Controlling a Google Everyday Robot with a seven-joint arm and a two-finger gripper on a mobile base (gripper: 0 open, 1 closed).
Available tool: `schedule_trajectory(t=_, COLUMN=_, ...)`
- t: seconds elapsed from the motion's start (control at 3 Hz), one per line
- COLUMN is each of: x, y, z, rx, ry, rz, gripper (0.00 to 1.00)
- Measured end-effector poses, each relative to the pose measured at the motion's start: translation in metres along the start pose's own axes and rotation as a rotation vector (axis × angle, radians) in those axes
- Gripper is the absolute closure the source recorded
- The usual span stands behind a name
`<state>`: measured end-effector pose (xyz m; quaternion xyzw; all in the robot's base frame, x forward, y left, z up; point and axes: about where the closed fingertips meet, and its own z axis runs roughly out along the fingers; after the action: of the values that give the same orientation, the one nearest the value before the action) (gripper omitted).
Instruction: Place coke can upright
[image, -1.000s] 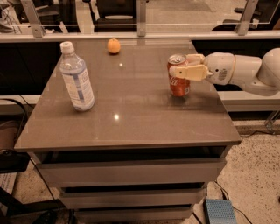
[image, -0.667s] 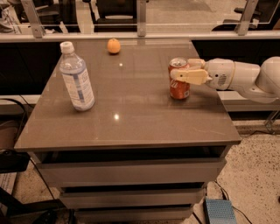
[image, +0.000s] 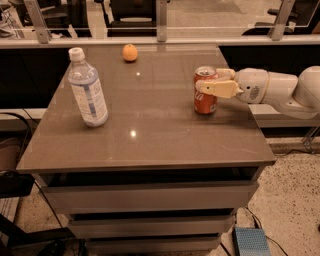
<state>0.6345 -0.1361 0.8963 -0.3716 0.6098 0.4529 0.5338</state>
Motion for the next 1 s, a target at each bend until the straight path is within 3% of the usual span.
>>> schedule_trajectory(t=0.67, x=0.005, y=-0.002, z=-0.008, rx=0.018, ry=0.003, rz=0.002, gripper=0.13)
schedule_trajectory(t=1.0, x=0.009, y=-0.004, z=-0.023, rx=0.046, ry=0.008, rz=-0.003, gripper=0.00)
